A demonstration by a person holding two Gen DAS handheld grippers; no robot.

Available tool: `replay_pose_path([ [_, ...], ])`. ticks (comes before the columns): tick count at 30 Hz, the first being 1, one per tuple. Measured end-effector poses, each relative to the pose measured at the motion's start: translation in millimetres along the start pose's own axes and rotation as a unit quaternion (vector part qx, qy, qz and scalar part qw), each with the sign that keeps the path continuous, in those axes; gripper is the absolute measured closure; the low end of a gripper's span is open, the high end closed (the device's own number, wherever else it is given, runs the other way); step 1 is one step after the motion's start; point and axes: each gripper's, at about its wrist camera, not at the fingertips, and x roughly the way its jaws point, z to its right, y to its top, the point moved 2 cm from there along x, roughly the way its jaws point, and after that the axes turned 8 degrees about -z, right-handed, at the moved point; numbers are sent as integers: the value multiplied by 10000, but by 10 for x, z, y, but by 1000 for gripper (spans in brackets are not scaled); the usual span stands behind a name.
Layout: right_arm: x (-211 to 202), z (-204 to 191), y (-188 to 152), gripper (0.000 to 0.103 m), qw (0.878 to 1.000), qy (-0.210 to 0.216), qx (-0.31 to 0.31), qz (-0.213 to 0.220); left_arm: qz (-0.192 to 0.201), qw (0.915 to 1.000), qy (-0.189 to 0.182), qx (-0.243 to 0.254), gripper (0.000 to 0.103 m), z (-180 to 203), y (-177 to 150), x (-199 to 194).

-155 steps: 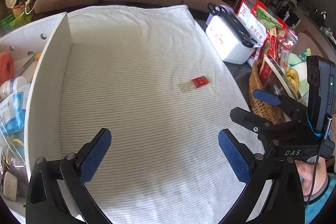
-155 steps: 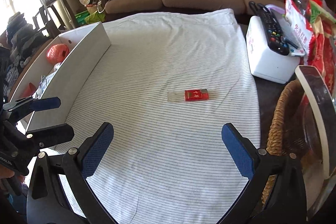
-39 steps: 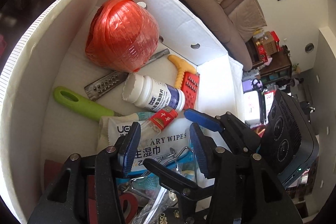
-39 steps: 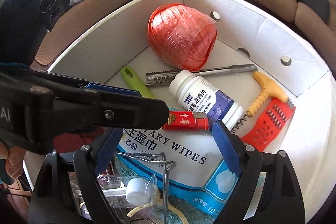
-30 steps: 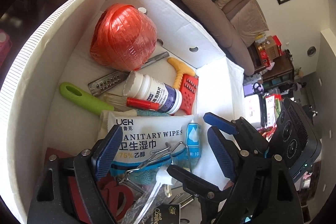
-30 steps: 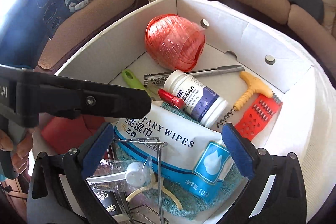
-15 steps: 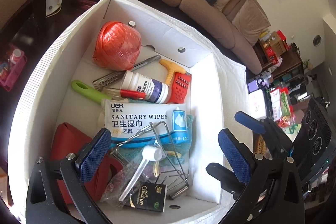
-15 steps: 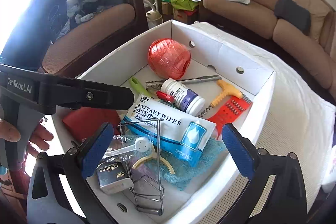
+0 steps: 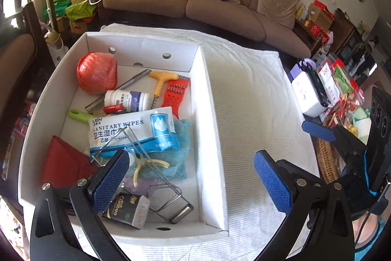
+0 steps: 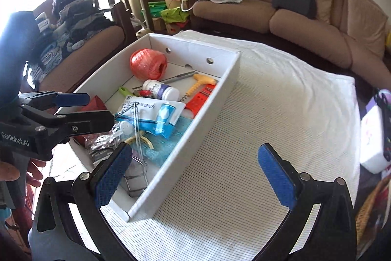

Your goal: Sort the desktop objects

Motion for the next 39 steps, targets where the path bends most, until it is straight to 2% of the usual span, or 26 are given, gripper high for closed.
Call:
replay_pose_path([
  [6, -204, 563, -426, 0, 9983, -254, 521, 100, 66, 9994, 87, 342, 0, 693, -170, 176],
  [9, -274, 926, -713, 0, 9957, -443, 810, 68, -5, 9995, -14, 330, 0, 907, -249, 334],
  [12, -294, 1104, -856, 0, 9939, -527, 963, 56, -56, 9991, -5, 427, 0, 1120, -337, 500],
  [15, -290, 1401, -1079, 0, 9907, -611, 1216, 33, -40, 9978, 120, 653, 0, 1343, -445, 680],
  [16, -260, 1578, -1249, 0, 9882, -703, 1360, 24, -33, 9974, 151, 701, 0, 1410, -485, 748],
  [19, -192, 1716, -1398, 0, 9860, -795, 1462, -7, -62, 9962, 263, 823, 0, 1563, -616, 994],
  [21, -72, 1863, -1606, 0, 9834, -913, 1565, -55, -122, 9955, 343, 878, 0, 1632, -711, 1179],
  [29, 215, 1997, -1991, 0, 9760, -1249, 1784, -68, -365, 9948, 521, 792, 0, 1688, -990, 1701],
  [39, 504, 1990, -2176, 0, 9744, -1163, 1914, -171, -337, 9943, 784, 640, 0, 1602, -1139, 1874],
])
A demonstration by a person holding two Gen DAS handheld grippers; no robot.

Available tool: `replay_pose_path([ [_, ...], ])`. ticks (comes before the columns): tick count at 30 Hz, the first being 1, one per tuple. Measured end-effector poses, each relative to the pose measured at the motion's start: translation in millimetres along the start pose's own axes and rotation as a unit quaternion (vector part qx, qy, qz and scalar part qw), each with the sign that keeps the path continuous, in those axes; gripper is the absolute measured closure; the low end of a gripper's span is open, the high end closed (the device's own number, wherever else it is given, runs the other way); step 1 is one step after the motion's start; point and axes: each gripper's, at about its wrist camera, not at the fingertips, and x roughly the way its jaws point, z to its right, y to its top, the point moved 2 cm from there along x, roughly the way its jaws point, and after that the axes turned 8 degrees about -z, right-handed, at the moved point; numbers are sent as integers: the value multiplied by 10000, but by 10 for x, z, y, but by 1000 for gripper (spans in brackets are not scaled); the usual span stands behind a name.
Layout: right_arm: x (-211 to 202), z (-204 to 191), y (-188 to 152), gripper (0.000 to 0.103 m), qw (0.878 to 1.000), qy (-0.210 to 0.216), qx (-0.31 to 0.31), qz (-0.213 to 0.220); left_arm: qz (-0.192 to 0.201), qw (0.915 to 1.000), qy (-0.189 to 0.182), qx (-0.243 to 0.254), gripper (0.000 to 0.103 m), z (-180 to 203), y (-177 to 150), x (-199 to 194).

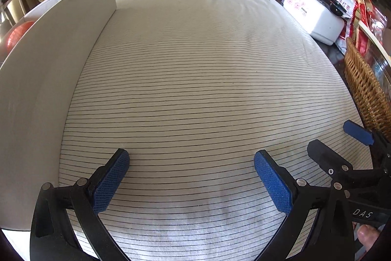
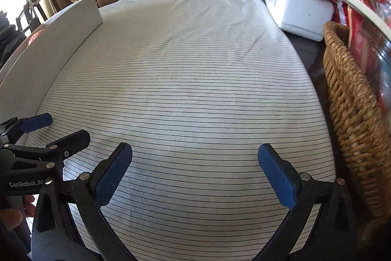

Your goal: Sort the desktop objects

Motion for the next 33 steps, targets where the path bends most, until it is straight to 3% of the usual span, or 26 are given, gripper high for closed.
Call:
replay_pose_path([
  [11, 19, -19, -7, 0, 9999, -77, 45, 78, 400, 9989, 232, -55, 0, 19, -76, -5],
  [33, 52, -46, -10, 0, 9996, -229, -140, -3, 398, 9987, 283, -145, 0, 18, -61, 6],
])
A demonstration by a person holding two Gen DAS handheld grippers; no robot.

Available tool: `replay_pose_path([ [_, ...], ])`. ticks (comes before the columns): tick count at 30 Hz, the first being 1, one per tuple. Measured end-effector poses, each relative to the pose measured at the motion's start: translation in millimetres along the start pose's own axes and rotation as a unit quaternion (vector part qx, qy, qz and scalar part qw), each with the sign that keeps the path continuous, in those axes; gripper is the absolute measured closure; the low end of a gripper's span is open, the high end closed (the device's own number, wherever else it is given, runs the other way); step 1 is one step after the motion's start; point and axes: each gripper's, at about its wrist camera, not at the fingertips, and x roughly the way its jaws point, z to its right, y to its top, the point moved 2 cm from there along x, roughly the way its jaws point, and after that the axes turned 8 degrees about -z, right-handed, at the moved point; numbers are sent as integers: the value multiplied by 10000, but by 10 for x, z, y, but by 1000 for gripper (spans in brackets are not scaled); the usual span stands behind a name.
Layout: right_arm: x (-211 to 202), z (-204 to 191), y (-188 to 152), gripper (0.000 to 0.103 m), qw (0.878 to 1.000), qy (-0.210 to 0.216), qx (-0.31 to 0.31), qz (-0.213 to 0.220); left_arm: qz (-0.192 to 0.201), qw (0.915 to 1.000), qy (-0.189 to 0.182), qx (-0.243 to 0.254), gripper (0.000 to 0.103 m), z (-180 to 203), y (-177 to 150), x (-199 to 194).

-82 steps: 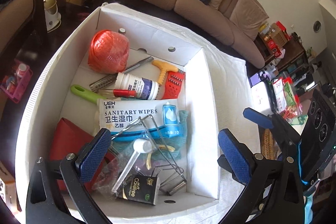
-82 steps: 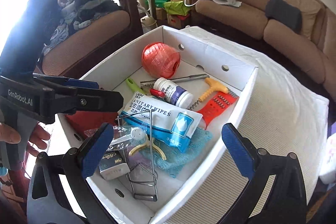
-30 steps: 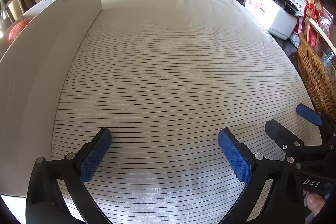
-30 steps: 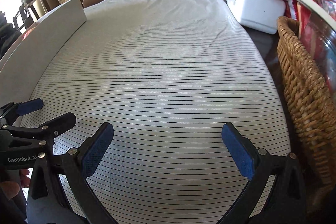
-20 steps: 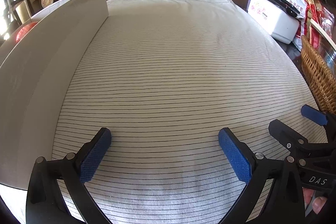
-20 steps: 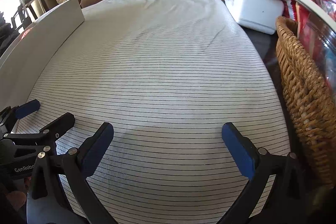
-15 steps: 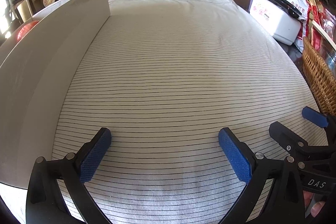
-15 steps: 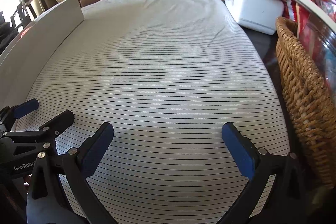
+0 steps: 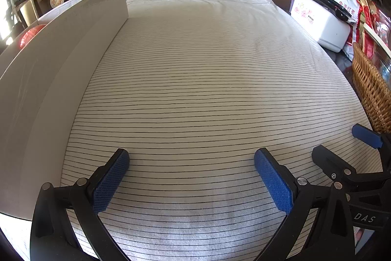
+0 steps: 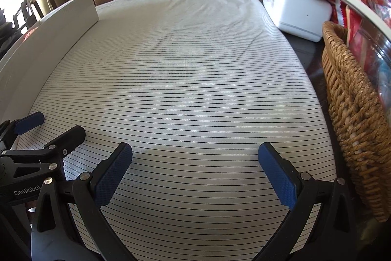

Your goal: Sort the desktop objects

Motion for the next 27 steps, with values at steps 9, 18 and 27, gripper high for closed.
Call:
replay_pose_path([
  [9, 10, 2, 0, 0, 10000, -8, -14, -5, 0, 10000, -1, 0, 0, -5, 1, 2],
  [18, 17, -11, -1, 0, 9999, -80, -55, -26, 2, 10000, 13, -48, 0, -22, 4, 5],
  [27, 17, -11, 0, 0, 9999, -80, -55, -26, 2, 10000, 14, -48, 0, -24, 7, 2],
])
